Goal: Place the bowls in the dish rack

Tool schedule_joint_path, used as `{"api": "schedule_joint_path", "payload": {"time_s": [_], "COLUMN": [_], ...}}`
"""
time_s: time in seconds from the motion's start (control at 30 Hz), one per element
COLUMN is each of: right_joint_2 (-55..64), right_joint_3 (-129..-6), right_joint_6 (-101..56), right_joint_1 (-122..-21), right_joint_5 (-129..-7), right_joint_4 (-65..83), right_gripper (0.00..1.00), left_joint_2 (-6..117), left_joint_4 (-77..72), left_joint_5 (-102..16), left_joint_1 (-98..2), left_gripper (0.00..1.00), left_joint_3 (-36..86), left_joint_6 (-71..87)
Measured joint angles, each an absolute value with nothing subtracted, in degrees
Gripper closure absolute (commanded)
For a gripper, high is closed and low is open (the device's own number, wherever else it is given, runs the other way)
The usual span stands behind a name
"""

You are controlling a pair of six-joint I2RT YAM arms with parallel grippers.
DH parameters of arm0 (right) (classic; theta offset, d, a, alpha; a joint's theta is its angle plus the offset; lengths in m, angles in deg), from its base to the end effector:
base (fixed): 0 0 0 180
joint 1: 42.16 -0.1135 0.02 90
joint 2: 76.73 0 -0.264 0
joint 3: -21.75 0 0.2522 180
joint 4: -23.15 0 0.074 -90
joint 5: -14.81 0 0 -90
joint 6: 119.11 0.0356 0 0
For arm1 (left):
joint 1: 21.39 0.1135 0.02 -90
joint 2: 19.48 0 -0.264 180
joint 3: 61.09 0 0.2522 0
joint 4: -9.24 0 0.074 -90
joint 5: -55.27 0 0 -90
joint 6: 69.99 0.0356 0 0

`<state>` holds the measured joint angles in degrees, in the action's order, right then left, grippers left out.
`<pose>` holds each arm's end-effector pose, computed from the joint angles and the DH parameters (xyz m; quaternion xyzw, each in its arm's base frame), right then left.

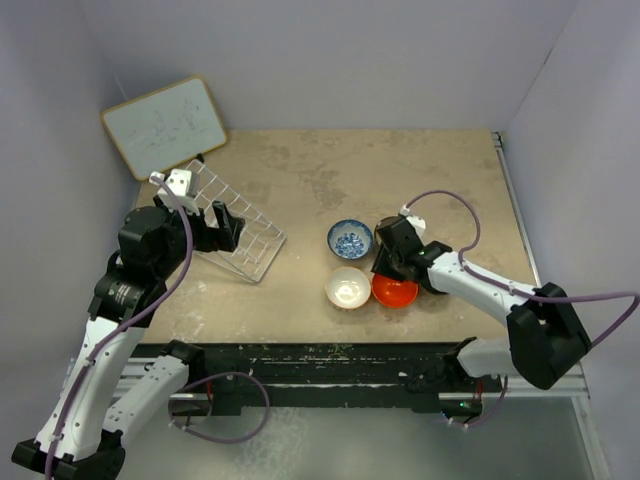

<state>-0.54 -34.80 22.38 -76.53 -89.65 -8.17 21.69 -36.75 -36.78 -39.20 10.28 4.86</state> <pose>0.2220 0.1410 0.2009 0.1808 0.9184 0.1389 0.3235 0.1374 -0.0455 0.3843 0.0293 0.7969 -0.1848 0.5744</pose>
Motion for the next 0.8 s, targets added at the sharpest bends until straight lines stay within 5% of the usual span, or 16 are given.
{"api": "schedule_joint_path", "payload": {"time_s": [0.33,0.67,0.8], "right_joint_2": [1.55,1.16,0.44], "right_joint_3": [-34.73,-34.71,-34.82], "right_joint_6": [22.53,22.77,22.31], "right_joint_1": [-77.95,-79.83,-80.37], "right_joint_5": [-90.11,-93.74,-95.46], "right_joint_4": [-7.43,-7.43,-7.98], "right_gripper": [0.64,1.00,1.00], "left_joint_2": [21.58,21.36,21.45], "left_joint_4": [-36.75,-36.77,-36.77], "left_joint_5": [-36.43,-36.38,-36.32], "left_joint_1": [-39.20,-39.20,-39.20], "left_gripper": [0.01,0.01,0.01], "left_joint_3": [10.04,10.04,10.04], "left_joint_6": [4.86,4.86,4.81]}}
